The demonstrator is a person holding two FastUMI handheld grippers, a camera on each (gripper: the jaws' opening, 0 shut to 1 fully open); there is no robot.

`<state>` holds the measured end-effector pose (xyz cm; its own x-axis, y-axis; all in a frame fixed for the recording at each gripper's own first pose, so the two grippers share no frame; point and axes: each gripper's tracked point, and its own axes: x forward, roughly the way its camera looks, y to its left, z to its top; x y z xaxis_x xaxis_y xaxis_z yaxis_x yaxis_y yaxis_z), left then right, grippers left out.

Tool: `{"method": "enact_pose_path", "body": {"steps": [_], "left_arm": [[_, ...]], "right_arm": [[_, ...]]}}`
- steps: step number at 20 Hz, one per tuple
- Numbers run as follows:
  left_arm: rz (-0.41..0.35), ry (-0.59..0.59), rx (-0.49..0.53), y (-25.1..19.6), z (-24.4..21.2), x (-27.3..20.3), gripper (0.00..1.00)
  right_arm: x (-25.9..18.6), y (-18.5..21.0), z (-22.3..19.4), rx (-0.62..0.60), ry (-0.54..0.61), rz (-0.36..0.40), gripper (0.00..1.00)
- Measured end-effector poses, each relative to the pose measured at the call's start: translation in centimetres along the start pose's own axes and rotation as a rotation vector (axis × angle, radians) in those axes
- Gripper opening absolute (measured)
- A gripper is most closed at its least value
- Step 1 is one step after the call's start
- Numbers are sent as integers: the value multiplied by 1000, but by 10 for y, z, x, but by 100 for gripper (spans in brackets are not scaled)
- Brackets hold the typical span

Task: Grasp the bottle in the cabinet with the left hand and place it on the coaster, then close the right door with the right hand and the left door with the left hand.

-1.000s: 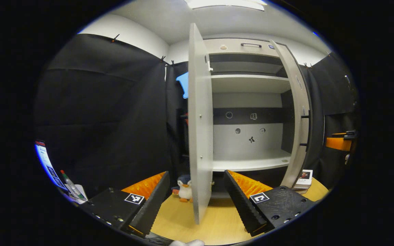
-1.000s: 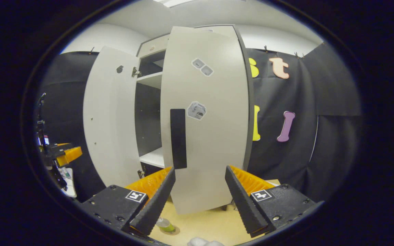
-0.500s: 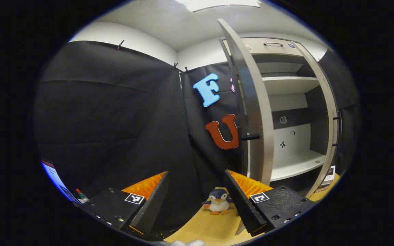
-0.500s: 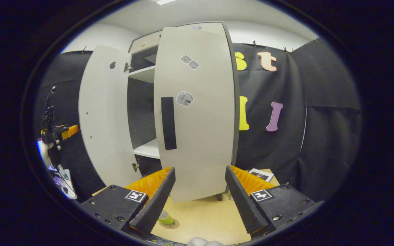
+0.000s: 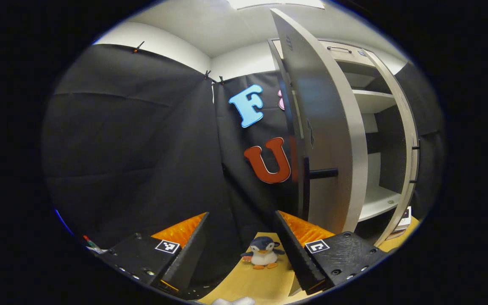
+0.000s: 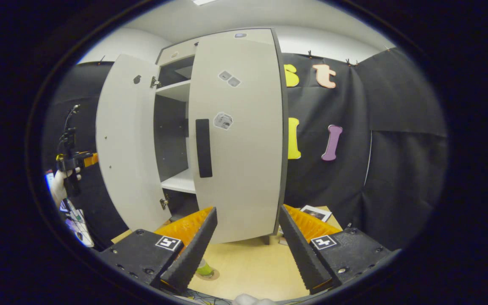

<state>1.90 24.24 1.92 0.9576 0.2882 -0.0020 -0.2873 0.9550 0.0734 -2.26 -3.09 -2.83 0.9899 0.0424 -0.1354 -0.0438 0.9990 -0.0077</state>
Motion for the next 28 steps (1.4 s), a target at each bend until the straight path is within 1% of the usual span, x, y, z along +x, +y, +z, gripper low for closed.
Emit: {"method": "enact_pose_path", "body": {"steps": [1,2,3,5,6,8,9,10,11,12,13,14,15,16,21,22,24,28], "left_arm": [[-9,3,-6,-2,-1,0,87],[-18,3,-21,-3,-2,1,87],[-35,9,-36,-4,-4,1,90],[-50,12,-52,-8,-4,1,89],[-49,9,-49,-9,-4,1,89],[-44,14,-44,-13,-2,-2,89],[-56,16,-42,-18,-2,-4,93],[-75,16,-42,-26,-1,-6,89],[-95,16,-44,-35,-1,-9,89],[-112,14,-42,-45,0,-12,85],[-131,10,-39,-56,2,-14,89],[-148,7,-35,-69,3,-16,89],[-163,5,-35,-80,4,-16,92],[-178,2,-36,-92,5,-17,89],[-258,-5,-72,-158,11,-11,89],[-262,-4,-78,-166,13,-7,89],[-249,-4,-80,-177,14,-2,97],[-219,3,-74,-174,13,-4,96]], "right_arm": [[-1,0,-1,2,2,0,94],[-1,2,-2,2,6,2,96],[-1,3,-3,-1,9,4,94],[-1,5,-2,-5,11,9,94],[-1,6,-2,-7,11,12,96],[-3,7,0,-7,5,18,96],[-3,7,1,-8,2,19,96],[-4,7,2,-9,-1,20,96],[-4,6,2,-8,-2,21,96],[-2,5,2,-7,-2,24,96],[-1,3,2,-5,-1,25,96],[0,1,0,-2,2,27,96],[2,-2,0,-2,4,30,96],[2,-5,-1,-3,6,30,96],[-4,-27,8,-8,2,10,96],[-4,-31,11,-3,-3,6,96],[-7,-37,15,-5,-13,-3,96],[-10,-41,22,-12,-31,-12,96]]}}
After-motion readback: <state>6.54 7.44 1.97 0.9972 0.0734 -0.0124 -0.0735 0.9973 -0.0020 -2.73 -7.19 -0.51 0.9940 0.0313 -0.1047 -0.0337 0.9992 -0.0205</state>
